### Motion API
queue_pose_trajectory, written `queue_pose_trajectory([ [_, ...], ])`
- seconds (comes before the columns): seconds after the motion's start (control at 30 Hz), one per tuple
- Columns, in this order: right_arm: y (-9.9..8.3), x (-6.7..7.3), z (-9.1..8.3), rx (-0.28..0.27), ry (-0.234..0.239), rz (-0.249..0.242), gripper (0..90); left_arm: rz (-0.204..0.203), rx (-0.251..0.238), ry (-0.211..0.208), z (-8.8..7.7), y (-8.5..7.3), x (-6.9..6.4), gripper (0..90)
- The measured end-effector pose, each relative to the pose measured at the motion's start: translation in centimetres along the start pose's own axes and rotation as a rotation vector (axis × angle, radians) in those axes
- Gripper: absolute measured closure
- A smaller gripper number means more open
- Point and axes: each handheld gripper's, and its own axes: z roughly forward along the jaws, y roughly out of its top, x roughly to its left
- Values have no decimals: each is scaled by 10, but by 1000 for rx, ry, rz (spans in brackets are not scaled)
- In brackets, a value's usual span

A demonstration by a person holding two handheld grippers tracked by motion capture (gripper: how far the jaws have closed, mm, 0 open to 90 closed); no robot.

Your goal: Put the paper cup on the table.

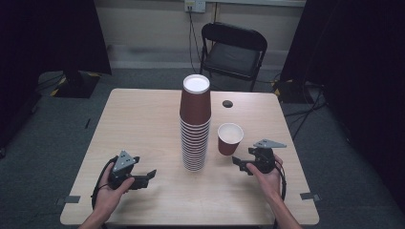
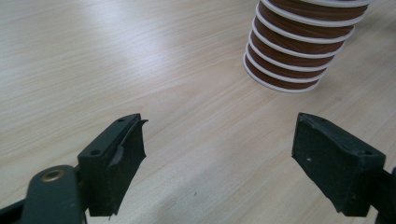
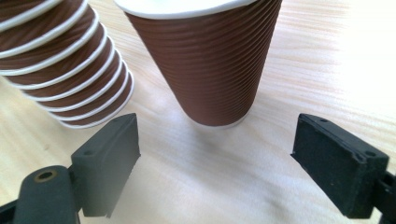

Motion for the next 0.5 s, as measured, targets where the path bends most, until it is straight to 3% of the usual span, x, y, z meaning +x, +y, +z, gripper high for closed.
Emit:
queue_pose_trajectory([
  [0.5,-9,0,-39,-43,0,41,141,-11,6,15,-1,-1,4,169],
])
